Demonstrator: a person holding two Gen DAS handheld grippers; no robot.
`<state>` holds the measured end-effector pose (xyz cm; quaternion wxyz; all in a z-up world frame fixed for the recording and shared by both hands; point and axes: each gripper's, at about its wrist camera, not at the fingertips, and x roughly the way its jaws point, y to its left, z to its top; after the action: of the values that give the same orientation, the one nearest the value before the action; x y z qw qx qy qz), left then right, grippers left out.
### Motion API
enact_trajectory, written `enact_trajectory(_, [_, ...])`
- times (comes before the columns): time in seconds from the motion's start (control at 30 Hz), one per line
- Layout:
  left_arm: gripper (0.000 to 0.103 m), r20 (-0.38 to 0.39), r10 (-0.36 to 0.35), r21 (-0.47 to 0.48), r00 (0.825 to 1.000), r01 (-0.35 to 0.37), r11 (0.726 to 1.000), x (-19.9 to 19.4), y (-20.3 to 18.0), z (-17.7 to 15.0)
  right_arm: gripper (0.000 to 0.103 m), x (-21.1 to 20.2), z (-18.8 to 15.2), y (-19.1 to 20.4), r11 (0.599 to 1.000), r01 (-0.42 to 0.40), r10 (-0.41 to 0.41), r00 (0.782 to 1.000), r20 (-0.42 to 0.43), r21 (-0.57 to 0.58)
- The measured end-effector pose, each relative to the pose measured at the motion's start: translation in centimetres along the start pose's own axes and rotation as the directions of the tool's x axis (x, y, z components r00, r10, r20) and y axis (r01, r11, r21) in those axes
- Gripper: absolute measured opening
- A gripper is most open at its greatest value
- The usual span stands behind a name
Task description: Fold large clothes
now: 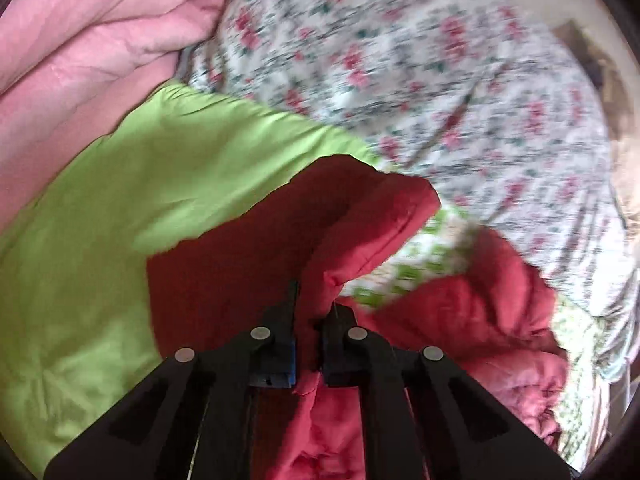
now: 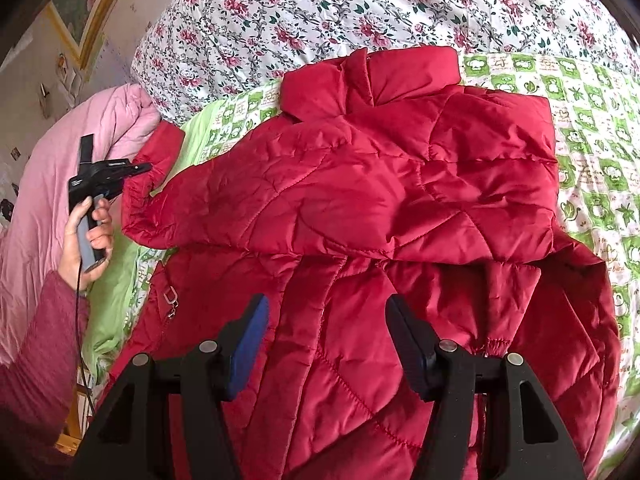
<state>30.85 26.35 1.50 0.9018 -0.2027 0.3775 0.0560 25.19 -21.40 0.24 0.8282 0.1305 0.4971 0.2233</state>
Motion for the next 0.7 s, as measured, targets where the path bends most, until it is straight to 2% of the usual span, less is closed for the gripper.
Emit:
enact_trajectory(0.17, [0.005, 0.047, -0.141, 0.015, 0.989, 0.14, 0.99, -3.1, -3.8, -0.7, 0.062, -0.4, -0.1, 0.0, 1.0, -0.005, 0.005, 1.0, 0.01, 0.006])
enact_trajectory(0.2, [0.005, 0.057, -0.182, 0.023, 0.982, 0.181, 0.983, -3.8, -4.9, -1.1, 0.062, -0.5, -0.1, -0.1, 1.0, -0.009, 0.008, 1.0, 0.014, 0.007])
enact_trajectory(0.4, [0.005, 0.036, -0.322, 0.116, 0.946, 0.316, 0.942, -5.4, -11.5, -3.6, 0.062, -1.2, 0.1, -0.6, 0.999, -0.031, 0.029, 0.999, 0.033, 0.039])
enact_trajectory(0.6, [0.005, -0.041, -0.393, 0.246, 0.919, 0.391, 0.887, -4.8, -18.7, -7.6, 0.064, -2.4, 0.5, -2.1, 0.993, -0.057, 0.05, 0.996, 0.074, 0.099])
enact_trajectory(0.7, [0.005, -0.089, -0.389, 0.301, 0.917, 0.397, 0.867, -3.7, -21.7, -9.9, 0.071, -3.0, 0.7, -3.4, 0.985, -0.08, 0.064, 0.993, 0.103, 0.155])
